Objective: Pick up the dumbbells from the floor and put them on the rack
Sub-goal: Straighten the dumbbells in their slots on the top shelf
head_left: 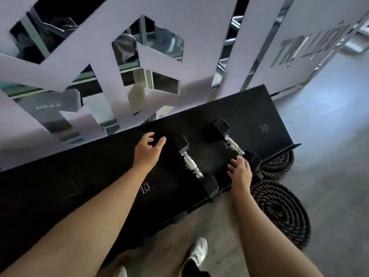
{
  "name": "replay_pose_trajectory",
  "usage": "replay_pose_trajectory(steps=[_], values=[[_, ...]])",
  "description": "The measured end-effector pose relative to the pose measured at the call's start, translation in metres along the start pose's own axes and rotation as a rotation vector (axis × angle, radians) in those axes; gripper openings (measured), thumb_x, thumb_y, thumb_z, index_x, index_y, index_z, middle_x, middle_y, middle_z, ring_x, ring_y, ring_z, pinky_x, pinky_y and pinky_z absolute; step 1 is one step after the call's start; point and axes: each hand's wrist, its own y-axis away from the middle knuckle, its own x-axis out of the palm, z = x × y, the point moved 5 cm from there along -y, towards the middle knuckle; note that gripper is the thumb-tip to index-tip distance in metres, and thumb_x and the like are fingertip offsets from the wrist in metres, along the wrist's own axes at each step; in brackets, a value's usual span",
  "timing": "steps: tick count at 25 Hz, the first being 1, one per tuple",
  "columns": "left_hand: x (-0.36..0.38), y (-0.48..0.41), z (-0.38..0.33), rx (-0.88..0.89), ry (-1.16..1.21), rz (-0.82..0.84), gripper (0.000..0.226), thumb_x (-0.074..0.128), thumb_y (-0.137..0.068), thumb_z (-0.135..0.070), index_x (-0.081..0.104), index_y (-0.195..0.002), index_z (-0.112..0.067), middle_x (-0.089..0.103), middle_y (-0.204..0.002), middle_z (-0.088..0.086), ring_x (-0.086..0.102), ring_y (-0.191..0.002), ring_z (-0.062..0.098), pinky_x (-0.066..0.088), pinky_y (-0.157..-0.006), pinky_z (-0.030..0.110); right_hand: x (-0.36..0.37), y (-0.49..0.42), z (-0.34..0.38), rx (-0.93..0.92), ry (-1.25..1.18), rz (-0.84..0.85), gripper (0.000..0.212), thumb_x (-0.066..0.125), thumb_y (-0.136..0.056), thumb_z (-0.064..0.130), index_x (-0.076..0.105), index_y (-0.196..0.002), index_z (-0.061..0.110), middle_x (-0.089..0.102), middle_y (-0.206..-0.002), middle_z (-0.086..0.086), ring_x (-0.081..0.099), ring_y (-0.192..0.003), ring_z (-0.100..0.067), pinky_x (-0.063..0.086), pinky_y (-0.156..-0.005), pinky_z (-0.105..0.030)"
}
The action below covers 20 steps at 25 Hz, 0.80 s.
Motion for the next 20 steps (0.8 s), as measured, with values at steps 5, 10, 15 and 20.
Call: replay_pose_trajectory(steps=[5, 10, 15, 20], values=[[0.094, -0.049, 0.024, -0.096, -0.081, -0.017, 0.068, 0.066, -0.077, -0.061, 0.048, -0.135, -0.03, 0.047, -0.138, 0.0, 0.047, -0.119, 0.015, 0.038, -0.087, 0.028, 0.022, -0.1, -0.073, 0.137, 0.153, 0.11, 0.022, 0.051, -0.099, 0.031, 0.063, -0.117, 0.025, 0.067, -0.116, -0.004, 0.063, -0.103, -0.021, 0.048, -0.098, -0.041], [0.126, -0.077, 0.04, -0.081, -0.139, -0.032, 0.071, 0.077, -0.069, -0.058, 0.054, -0.13, -0.029, 0.051, -0.133, -0.004, 0.047, -0.117, 0.011, 0.038, -0.088, 0.024, 0.038, -0.115, -0.14, 0.278, 0.208, 0.082, 0.02, 0.056, -0.094, 0.032, 0.072, -0.099, 0.022, 0.073, -0.101, -0.001, 0.064, -0.092, -0.017, 0.048, -0.086, -0.033], [0.127, -0.093, 0.033, 0.002, -0.233, -0.005, 0.058, 0.077, -0.073, -0.049, 0.06, -0.123, -0.026, 0.058, -0.126, -0.004, 0.051, -0.115, 0.012, 0.042, -0.089, 0.023, 0.04, -0.113, -0.146, 0.37, 0.422, 0.102, 0.014, 0.063, -0.083, 0.038, 0.073, -0.081, 0.028, 0.067, -0.073, 0.008, 0.06, -0.07, -0.01, 0.042, -0.058, -0.026], [0.136, -0.1, 0.029, 0.04, -0.263, 0.023, 0.055, 0.078, -0.075, -0.044, 0.061, -0.124, -0.024, 0.057, -0.128, -0.003, 0.05, -0.115, 0.013, 0.04, -0.086, 0.022, 0.042, -0.104, -0.151, 0.422, 0.462, 0.083, 0.018, 0.066, -0.081, 0.037, 0.076, -0.087, 0.023, 0.068, -0.075, 0.006, 0.062, -0.07, -0.01, 0.041, -0.054, -0.023]])
